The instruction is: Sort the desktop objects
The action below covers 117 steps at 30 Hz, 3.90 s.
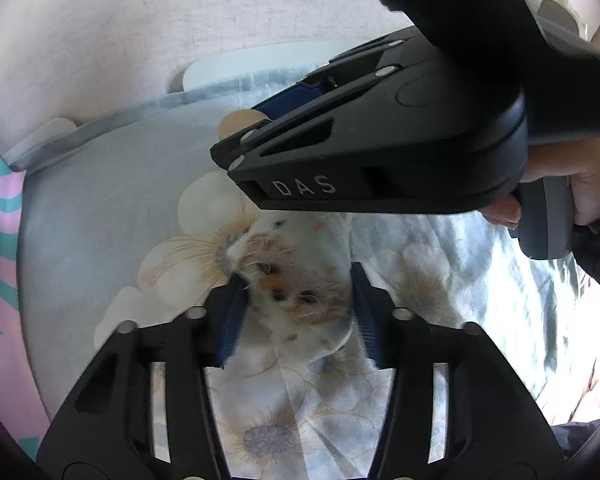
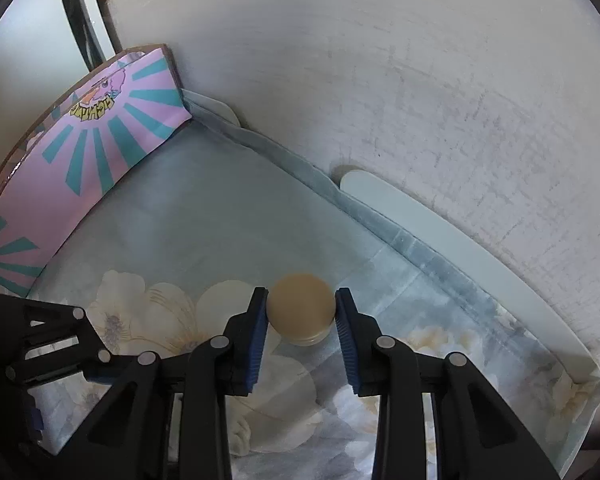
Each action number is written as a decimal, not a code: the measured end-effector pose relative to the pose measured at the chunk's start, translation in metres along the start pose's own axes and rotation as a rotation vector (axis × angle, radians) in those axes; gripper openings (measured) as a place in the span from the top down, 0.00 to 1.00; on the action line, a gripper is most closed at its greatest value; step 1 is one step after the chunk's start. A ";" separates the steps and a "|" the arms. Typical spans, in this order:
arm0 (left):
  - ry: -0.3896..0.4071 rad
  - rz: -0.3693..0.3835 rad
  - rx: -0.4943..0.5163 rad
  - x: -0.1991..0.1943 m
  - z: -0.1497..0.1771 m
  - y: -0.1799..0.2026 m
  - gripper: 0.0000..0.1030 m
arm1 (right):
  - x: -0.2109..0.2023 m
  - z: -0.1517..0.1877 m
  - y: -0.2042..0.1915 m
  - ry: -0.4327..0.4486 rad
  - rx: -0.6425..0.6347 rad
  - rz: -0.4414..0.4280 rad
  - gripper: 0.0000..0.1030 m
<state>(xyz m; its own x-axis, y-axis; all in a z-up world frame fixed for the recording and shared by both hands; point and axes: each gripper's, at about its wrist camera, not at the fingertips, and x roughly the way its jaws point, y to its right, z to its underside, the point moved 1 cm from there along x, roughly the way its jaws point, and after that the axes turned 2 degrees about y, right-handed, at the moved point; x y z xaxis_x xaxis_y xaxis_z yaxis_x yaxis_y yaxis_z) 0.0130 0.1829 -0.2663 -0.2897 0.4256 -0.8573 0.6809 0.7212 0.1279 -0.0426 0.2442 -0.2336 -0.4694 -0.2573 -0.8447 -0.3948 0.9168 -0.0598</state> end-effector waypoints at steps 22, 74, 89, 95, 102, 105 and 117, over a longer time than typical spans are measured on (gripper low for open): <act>0.033 0.020 -0.141 -0.104 -0.007 -0.030 0.64 | -0.063 -0.030 -0.008 -0.041 0.087 0.067 0.70; 0.110 -0.268 -0.531 -0.254 0.091 -0.251 0.00 | 0.003 -0.193 -0.263 -0.085 -0.243 -0.158 0.28; 0.085 -0.277 -0.529 -0.254 0.089 -0.246 0.00 | 0.007 -0.192 -0.262 -0.088 -0.254 -0.140 0.28; 0.083 -0.278 -0.513 -0.258 0.090 -0.243 0.00 | 0.007 -0.191 -0.261 -0.092 -0.253 -0.142 0.28; 0.089 -0.282 -0.505 -0.260 0.090 -0.243 0.00 | 0.007 -0.190 -0.260 -0.090 -0.247 -0.137 0.28; 0.089 -0.283 -0.501 -0.261 0.090 -0.243 0.00 | 0.006 -0.190 -0.260 -0.092 -0.250 -0.137 0.28; 0.090 -0.309 -0.452 -0.263 0.088 -0.238 0.00 | 0.006 -0.188 -0.259 -0.106 -0.236 -0.147 0.28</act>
<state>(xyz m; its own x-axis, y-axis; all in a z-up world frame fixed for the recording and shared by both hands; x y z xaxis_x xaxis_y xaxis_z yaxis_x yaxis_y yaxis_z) -0.0134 -0.1485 -0.1151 -0.5005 0.1874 -0.8452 0.2044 0.9743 0.0950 -0.0911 -0.0524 -0.1228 -0.3135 -0.3378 -0.8875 -0.6315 0.7721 -0.0709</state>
